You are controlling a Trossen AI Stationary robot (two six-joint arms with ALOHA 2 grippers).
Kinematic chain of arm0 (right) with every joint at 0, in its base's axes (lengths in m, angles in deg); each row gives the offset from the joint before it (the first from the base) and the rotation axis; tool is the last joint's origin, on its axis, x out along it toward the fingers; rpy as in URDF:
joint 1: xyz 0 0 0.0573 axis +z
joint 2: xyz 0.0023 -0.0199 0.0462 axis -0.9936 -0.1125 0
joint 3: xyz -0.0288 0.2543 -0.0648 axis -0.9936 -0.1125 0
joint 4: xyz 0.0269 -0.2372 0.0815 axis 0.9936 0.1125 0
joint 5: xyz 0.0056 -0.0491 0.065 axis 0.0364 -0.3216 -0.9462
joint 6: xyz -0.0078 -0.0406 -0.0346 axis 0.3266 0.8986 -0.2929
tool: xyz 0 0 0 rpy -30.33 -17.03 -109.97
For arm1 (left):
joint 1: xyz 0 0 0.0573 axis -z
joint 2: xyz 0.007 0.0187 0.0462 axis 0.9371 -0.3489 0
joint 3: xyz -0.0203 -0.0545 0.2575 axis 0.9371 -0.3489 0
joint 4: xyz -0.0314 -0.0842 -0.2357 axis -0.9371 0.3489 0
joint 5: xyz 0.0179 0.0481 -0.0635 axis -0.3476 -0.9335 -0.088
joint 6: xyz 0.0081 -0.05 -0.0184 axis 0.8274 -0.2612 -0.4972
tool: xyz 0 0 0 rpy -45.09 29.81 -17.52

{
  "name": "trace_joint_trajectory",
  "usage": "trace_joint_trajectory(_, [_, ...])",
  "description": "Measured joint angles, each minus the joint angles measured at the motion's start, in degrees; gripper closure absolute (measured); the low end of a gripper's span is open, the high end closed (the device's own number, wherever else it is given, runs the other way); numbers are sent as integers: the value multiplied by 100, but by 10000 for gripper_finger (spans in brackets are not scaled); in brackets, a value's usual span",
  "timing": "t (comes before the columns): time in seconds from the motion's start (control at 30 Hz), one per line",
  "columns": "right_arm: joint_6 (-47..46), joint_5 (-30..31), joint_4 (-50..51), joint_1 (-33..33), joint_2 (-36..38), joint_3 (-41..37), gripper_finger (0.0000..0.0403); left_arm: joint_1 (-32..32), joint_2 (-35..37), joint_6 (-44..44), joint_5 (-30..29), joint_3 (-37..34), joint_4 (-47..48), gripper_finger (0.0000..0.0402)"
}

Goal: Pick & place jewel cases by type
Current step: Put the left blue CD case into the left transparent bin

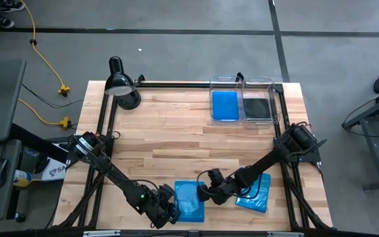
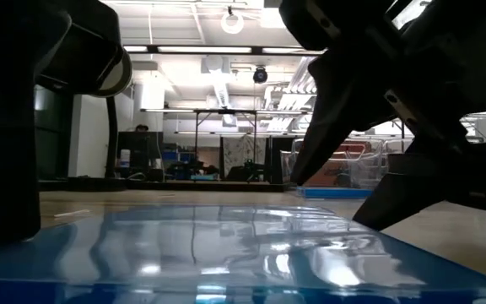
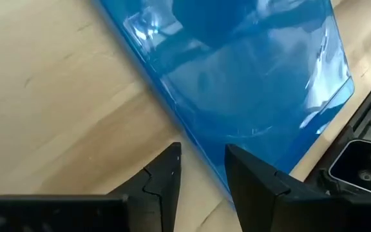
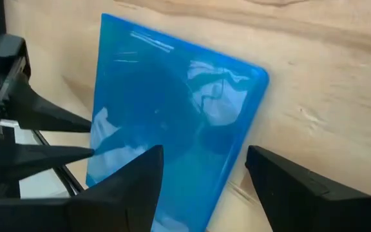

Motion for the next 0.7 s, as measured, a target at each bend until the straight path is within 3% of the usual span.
trace_joint_trajectory(0.57, [31, 55, -65, -71, -51, -5, 179, -87, -93, 162, -141, -4, -10, 285])
trace_joint_trajectory(0.7, [-81, -193, -221, -67, -238, 1, 179, -90, -96, 176, -154, -7, -4, 285])
